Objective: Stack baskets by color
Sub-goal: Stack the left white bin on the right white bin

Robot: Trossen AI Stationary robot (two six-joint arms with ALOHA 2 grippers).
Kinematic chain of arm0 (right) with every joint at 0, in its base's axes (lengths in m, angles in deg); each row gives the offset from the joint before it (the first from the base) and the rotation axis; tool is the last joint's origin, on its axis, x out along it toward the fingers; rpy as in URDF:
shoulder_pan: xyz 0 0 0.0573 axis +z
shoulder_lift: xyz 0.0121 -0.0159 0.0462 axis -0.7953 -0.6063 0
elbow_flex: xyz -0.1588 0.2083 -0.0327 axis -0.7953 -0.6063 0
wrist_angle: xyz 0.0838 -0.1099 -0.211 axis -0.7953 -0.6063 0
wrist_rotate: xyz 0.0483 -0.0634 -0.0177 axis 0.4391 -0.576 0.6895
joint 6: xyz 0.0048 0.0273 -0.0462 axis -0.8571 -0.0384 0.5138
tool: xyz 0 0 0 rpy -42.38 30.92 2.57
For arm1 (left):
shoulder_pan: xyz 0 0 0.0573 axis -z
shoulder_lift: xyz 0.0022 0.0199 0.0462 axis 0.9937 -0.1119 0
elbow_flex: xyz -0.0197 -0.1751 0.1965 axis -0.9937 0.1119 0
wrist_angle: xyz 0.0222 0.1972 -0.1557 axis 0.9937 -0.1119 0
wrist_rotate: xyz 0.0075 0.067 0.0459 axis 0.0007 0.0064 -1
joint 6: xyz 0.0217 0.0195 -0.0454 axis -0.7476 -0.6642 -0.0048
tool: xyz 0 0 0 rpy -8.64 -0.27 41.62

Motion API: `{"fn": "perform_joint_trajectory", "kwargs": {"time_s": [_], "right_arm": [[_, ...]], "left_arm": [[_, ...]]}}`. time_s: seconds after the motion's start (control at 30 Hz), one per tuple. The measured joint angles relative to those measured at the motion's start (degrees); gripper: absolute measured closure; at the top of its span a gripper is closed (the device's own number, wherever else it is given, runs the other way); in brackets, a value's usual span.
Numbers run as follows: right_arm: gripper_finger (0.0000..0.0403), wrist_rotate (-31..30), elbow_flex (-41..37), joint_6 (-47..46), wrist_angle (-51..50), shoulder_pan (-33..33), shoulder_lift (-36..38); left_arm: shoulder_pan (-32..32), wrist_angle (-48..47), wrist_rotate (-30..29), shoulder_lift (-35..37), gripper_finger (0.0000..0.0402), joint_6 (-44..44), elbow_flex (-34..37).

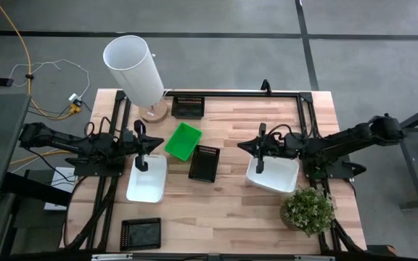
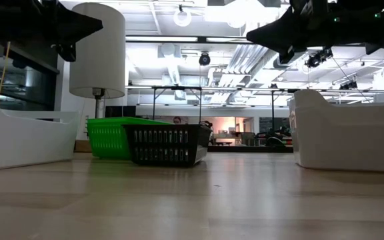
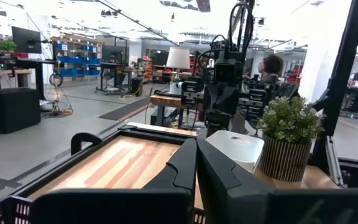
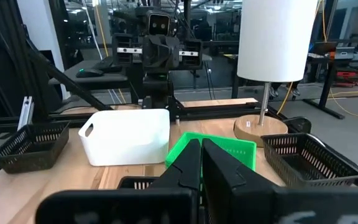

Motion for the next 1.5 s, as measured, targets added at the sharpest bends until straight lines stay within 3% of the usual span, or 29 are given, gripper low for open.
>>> {"fn": "perform_joint_trajectory", "kwargs": {"time_s": [0.17,0.3,0.5,0.63,0.77,0.93,1.17,1.4,1.5], "right_arm": [[0.0401,0.01,0.0,0.27,-0.06,0.0,0.0],[0.0401,0.04,0.0,0.09,-0.06,0.01,0.0],[0.0401,1.08,0.0,-0.2,-0.47,0.02,0.0],[0.0401,1.91,-0.02,-0.21,-0.47,0.02,0.0],[0.0401,2.05,-0.02,-0.22,-0.87,0.02,0.02],[0.0401,2.05,-0.04,-0.22,-1.51,0.02,0.02],[0.0401,2.05,-0.04,-0.22,-1.57,0.02,0.02],[0.0401,2.1,-0.04,-0.22,-1.76,0.02,0.02],[0.0401,2.12,-0.04,-0.22,-1.82,0.02,0.02]], "left_arm": [[0.02,0.0,-0.35,-0.01,0.0397,0.35,0.0],[0.01,-1.25,0.03,0.02,0.0363,1.62,-0.38],[0.02,-20.29,1.49,-1.63,0.0273,7.8,-9.31],[0.36,-28.99,7.02,-5.76,0.0226,12.67,-15.75],[3.32,-36.15,11.73,-11.84,0.0209,17.6,-21.43],[10.14,-47.49,12.0,-21.05,0.0207,21.24,-27.82],[17.37,-56.79,11.1,-34.17,0.0207,6.98,-34.61],[20.33,-65.96,5.13,-45.74,0.0207,-14.23,-39.65],[20.29,-70.55,3.41,-50.25,0.0207,-18.32,-41.11]]}}
